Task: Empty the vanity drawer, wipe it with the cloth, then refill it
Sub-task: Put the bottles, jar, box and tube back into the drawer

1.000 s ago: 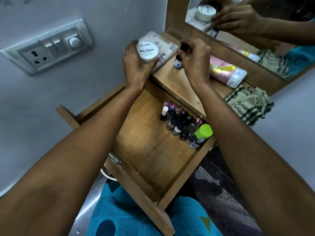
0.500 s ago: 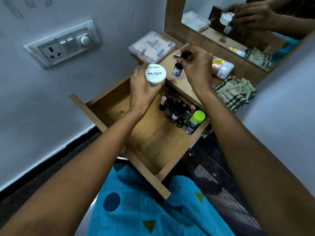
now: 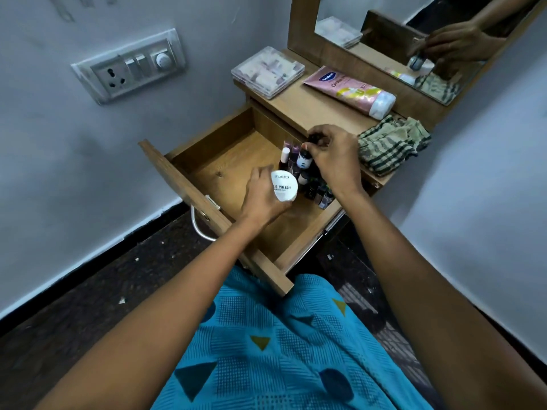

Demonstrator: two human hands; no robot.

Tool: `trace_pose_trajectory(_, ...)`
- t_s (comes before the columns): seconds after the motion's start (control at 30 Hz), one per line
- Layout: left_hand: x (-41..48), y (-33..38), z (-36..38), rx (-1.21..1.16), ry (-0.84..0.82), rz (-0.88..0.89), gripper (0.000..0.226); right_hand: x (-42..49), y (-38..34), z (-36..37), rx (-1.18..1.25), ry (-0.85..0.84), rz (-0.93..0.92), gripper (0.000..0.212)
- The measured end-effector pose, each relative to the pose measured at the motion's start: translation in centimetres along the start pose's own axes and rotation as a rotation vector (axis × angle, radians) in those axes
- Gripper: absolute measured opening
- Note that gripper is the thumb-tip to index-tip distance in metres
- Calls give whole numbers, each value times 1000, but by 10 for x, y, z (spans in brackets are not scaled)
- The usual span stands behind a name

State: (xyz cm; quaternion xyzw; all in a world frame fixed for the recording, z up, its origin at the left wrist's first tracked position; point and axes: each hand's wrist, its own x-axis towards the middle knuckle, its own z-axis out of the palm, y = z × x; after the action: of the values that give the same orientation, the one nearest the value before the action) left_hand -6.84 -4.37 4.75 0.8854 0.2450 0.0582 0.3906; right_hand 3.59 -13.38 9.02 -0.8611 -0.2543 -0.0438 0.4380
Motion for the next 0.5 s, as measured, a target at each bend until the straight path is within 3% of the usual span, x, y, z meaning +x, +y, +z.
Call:
trace_pose_trajectory(0.2,-7,0,17,97,-221,-72,73,-13,9,0,15,-74,10,23)
trace_pose_trajectory(0.5,4,0,43,270,-362,-35,60,-14,24,2,31,-136,45,25)
